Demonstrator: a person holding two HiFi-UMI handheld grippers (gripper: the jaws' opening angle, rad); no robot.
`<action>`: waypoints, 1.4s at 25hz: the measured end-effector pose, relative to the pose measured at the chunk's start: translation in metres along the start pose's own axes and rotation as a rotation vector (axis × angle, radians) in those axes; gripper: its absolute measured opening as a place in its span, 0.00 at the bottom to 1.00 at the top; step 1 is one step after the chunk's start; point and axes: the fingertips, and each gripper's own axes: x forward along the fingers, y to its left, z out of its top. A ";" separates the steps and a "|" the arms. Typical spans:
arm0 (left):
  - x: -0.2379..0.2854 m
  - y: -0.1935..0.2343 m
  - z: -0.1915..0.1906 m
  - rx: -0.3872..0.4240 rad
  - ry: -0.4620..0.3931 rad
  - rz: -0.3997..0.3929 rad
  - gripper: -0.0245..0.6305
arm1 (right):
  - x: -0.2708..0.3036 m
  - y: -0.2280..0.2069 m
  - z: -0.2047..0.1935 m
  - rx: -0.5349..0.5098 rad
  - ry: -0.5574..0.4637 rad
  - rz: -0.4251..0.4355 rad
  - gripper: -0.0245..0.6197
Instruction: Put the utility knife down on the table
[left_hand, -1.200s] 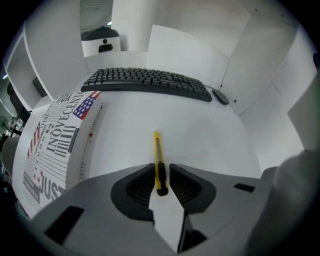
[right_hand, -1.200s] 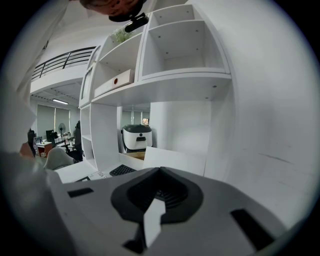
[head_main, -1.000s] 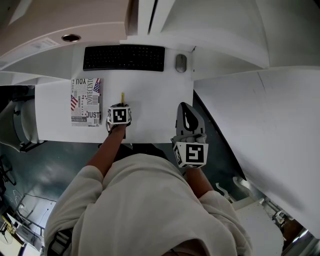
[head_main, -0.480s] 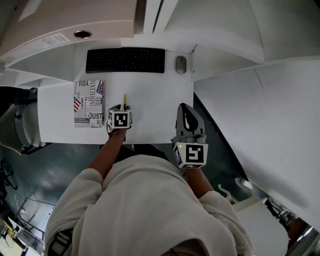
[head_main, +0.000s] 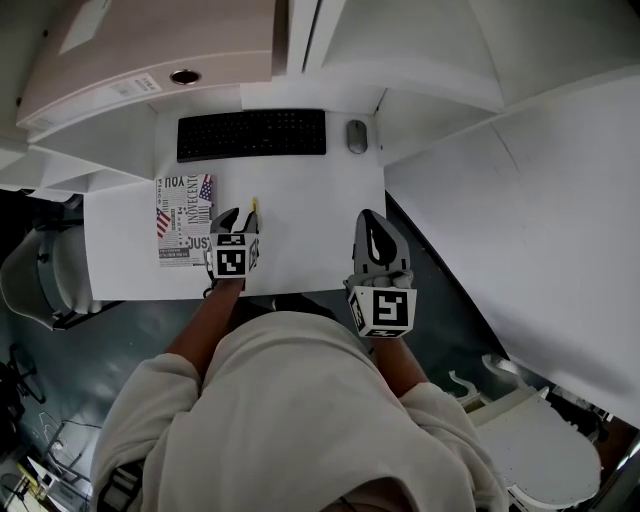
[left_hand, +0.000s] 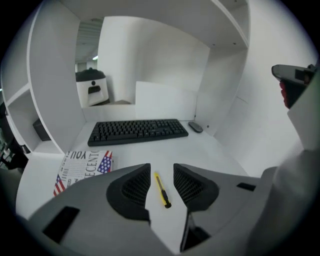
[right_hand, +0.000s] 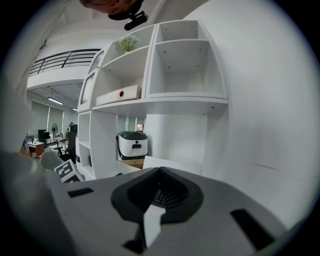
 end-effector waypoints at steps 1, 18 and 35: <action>-0.007 0.000 0.009 0.020 -0.035 -0.006 0.26 | -0.002 0.001 0.002 0.000 -0.006 -0.007 0.04; -0.132 0.008 0.119 0.257 -0.519 -0.075 0.09 | -0.045 0.022 0.032 -0.002 -0.067 -0.161 0.04; -0.199 0.023 0.151 0.335 -0.723 -0.165 0.04 | -0.079 0.050 0.046 0.000 -0.092 -0.310 0.04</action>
